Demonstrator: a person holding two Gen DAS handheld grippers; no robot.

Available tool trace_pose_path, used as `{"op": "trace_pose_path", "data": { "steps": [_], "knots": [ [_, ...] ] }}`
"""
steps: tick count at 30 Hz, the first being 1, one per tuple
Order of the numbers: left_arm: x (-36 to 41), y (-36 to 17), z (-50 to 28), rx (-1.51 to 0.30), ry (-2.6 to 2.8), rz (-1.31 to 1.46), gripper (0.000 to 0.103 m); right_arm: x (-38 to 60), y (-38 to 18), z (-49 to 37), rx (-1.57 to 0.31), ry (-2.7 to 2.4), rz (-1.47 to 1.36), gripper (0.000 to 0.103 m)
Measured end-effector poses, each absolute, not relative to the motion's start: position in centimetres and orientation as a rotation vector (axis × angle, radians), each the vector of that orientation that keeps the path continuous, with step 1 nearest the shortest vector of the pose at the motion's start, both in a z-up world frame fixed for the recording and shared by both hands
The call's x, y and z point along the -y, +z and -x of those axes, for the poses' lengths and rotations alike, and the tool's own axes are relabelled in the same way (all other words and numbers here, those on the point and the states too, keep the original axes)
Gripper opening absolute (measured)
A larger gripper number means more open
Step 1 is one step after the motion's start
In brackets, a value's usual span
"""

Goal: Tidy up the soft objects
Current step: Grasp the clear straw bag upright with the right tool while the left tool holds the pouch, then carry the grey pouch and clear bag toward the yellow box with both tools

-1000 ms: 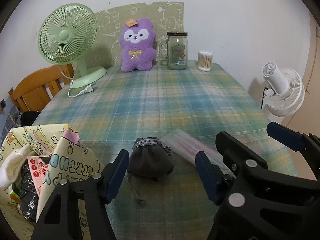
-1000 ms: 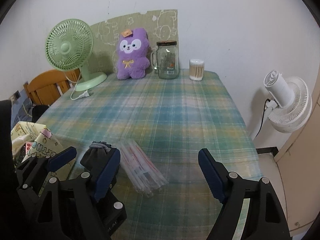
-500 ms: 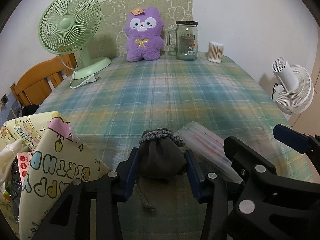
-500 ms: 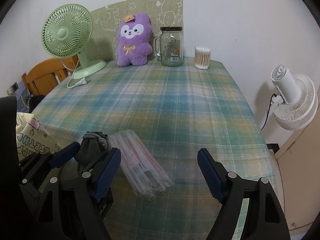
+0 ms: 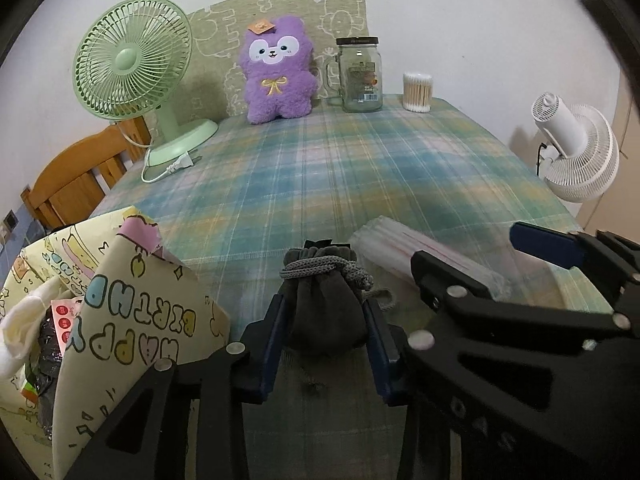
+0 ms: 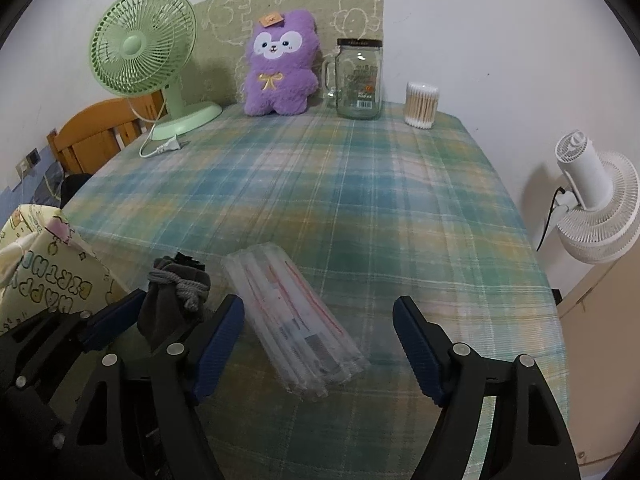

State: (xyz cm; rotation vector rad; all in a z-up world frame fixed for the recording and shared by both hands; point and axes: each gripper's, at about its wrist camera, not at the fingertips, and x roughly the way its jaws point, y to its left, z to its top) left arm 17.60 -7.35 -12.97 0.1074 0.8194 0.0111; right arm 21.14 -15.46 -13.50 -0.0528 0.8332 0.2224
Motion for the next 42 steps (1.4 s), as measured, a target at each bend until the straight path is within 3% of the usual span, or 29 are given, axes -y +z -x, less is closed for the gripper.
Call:
{"op": "trace_pose_path", "data": {
  "steps": [7, 12, 14, 17, 26, 42],
  "knots": [
    [7.2, -13.7, -18.4, -0.838, 0.025, -0.105, 0.039, 14.9, -14.7, -22.4, -0.866, 0.256, 0.043, 0.069],
    [7.2, -14.0, -18.7, -0.858, 0.018, -0.097, 0.042, 14.7, -15.1, -22.6, -0.899, 0.294, 0.016, 0.046],
    [7.1, -14.0, -18.6, -0.857, 0.017, -0.095, 0.042, 14.6, -14.9, -22.3, -0.888, 0.289, 0.026, 0.041],
    [7.0, -13.8, -18.5, -0.854, 0.017, -0.093, 0.038, 14.6, -14.7, -21.7, -0.871, 0.277, 0.040, 0.025],
    [7.2, -13.2, -17.3, -0.844, -0.029, -0.077, 0.033, 15.3, -13.7, -20.1, -0.857, 0.267, 0.013, 0.023],
    [8.2, -11.1, -14.2, -0.807, -0.109, -0.044, 0.032, 16.6, -10.9, -15.9, -0.801, 0.174, -0.013, 0.023]
  ]
}}
